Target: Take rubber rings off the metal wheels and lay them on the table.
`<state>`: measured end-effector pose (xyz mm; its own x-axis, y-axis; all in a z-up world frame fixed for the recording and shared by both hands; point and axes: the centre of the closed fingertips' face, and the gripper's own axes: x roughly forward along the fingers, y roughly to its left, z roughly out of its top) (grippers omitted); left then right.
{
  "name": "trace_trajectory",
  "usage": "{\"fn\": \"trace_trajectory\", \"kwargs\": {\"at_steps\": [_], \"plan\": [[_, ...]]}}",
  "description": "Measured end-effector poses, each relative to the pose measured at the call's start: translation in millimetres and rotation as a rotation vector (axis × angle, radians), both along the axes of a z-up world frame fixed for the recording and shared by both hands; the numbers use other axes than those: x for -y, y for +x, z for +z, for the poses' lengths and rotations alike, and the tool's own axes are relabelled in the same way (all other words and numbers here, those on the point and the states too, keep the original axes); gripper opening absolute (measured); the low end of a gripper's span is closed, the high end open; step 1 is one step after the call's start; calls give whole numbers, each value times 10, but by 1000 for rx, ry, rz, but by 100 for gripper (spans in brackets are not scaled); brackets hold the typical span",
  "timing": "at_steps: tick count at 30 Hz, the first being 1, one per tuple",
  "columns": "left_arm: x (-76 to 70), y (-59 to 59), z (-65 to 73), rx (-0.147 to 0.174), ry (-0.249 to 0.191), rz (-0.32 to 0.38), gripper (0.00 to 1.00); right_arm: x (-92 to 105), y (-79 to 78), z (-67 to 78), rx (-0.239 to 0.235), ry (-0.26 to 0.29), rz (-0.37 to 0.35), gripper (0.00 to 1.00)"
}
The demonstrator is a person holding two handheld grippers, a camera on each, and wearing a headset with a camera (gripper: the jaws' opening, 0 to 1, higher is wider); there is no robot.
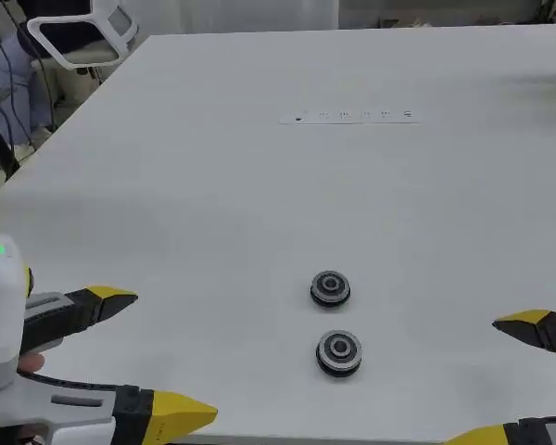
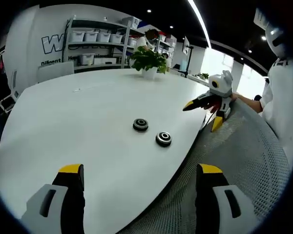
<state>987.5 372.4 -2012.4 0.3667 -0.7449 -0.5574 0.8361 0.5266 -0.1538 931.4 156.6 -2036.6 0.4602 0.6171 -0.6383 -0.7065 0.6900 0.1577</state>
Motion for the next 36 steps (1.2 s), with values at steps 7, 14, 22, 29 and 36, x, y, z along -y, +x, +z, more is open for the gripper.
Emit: {"fn": "trace_trajectory", "kwargs": {"at_steps": [7, 14, 22, 29, 36], "plan": [[-6, 11, 7, 1, -6, 9, 89, -10, -6, 1, -2, 7, 2, 87], [-21, 10, -15, 3, 14, 8, 88, -16, -8, 7, -1, 13, 3, 87], [-30, 27, -4, 10, 12, 18, 88, -12, -2, 16, 3, 18, 0, 86], [-30, 28, -10, 5, 11, 21, 88, -9, 7, 27, 5, 26, -7, 86], [-33, 23, -26, 1, 20, 18, 88, -8, 18, 34, 8, 35, -13, 86]]}}
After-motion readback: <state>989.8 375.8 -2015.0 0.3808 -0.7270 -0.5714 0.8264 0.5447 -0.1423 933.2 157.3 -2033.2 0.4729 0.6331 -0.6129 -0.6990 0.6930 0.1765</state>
